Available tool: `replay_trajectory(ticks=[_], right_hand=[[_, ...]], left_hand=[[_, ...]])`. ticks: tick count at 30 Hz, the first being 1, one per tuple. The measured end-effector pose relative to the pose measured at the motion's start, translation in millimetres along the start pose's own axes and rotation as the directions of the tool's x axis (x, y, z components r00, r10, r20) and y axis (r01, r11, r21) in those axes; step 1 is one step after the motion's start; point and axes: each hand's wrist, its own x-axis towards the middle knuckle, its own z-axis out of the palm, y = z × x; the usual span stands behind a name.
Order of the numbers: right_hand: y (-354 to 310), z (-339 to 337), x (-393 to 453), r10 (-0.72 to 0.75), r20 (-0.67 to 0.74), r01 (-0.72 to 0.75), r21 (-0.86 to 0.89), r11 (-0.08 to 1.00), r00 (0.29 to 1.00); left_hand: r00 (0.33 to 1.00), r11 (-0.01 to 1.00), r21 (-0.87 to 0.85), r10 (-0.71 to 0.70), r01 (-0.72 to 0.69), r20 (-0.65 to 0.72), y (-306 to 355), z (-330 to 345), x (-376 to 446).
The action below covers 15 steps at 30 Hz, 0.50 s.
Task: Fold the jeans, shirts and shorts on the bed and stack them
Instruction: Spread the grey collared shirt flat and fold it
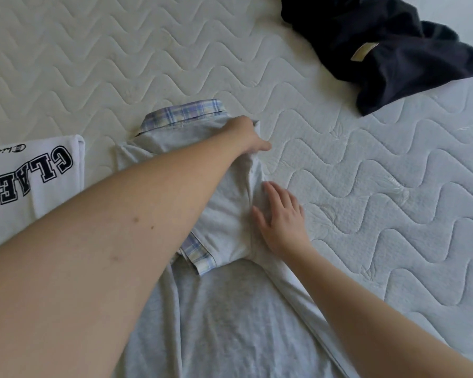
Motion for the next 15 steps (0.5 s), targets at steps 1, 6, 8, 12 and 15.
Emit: replay_trajectory(ticks=[1, 6, 8, 12, 15], right_hand=[[4, 0, -1, -0.013, -0.005, 0.013, 0.010, 1.000, 1.000], [17, 3, -6, -0.047, -0.027, 0.049, 0.090, 0.995, 0.999], [19, 4, -6, -0.033, -0.033, 0.037, 0.126, 0.991, 0.999], [22, 5, -5, -0.042, -0.011, 0.043, 0.159, 0.986, 0.999], [24, 5, -5, -0.053, -0.017, 0.055, 0.154, 0.987, 0.998]], left_hand=[[1.000, 1.000, 0.006, 0.007, -0.007, 0.003, 3, -1, 2], [0.999, 0.854, -0.521, -0.033, 0.018, -0.020, -13, 4, 11], [0.995, 0.729, -0.683, -0.092, 0.040, -0.040, -23, 8, 15], [0.978, 0.635, -0.765, -0.206, 0.107, -0.034, -28, 16, 23], [0.976, 0.576, -0.808, -0.219, 0.125, -0.005, -31, 14, 25]])
